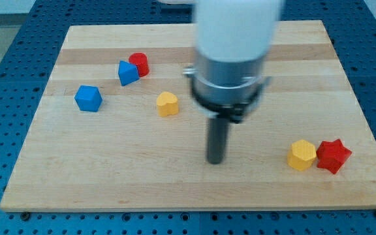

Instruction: Push the yellow heart into the yellow hexagon

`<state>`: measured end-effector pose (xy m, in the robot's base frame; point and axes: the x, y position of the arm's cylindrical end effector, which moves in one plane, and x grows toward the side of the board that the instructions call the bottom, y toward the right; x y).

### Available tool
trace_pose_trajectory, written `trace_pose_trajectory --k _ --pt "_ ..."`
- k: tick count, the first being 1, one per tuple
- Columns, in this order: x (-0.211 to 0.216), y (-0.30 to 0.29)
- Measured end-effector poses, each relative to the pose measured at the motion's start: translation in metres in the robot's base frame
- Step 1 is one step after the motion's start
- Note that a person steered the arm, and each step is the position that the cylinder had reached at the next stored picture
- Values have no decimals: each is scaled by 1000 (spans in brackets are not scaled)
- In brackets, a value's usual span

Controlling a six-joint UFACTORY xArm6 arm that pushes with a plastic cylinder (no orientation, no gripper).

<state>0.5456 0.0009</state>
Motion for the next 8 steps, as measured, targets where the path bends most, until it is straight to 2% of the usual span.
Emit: trace_pose_trajectory --k 1,2,3,4,5,8 --pt "-26 -72" --pt "-63 -117" --pt "-96 -133" --pt "-127 -129" --pt "-132 -117" --pt "-109 -51"
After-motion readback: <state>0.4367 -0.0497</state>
